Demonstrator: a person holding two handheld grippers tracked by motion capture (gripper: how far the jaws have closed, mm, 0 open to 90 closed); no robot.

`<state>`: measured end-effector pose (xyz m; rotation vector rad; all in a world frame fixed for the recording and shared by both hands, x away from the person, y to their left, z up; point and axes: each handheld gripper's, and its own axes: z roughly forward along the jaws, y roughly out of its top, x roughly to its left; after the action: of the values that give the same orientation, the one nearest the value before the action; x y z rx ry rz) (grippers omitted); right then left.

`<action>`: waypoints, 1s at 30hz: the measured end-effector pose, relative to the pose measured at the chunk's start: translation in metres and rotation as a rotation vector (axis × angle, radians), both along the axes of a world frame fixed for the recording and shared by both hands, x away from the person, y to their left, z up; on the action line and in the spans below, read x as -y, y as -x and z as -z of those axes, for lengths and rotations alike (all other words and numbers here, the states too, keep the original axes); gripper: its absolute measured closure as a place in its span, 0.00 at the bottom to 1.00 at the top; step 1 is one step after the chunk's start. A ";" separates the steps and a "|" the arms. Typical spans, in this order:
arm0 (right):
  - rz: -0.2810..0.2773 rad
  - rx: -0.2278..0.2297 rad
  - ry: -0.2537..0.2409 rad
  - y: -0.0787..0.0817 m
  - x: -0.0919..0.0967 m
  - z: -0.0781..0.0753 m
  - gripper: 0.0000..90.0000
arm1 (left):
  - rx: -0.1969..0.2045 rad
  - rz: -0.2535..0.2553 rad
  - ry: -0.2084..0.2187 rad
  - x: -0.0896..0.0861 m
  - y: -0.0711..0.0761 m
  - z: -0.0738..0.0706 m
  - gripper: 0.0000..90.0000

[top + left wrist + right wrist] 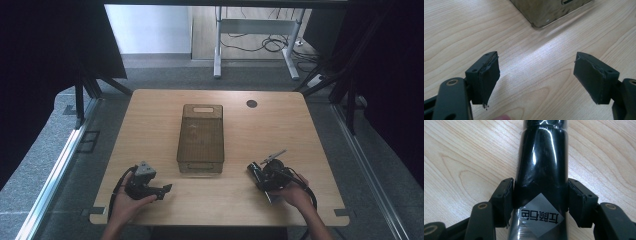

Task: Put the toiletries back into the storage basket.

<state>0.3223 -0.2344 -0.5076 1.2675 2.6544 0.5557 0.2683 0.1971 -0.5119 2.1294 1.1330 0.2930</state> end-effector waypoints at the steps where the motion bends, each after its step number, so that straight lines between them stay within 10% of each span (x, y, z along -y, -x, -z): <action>1: -0.001 0.001 0.000 0.000 0.000 0.000 0.47 | 0.000 -0.001 0.000 0.000 0.000 0.000 0.24; 30: -0.002 -0.059 0.004 -0.005 0.001 -0.003 0.48 | 0.008 -0.004 0.009 -0.002 0.001 -0.003 0.24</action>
<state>0.3273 -0.2353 -0.5048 1.3006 2.7031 0.5206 0.2673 0.1991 -0.5090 2.1167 1.1326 0.2974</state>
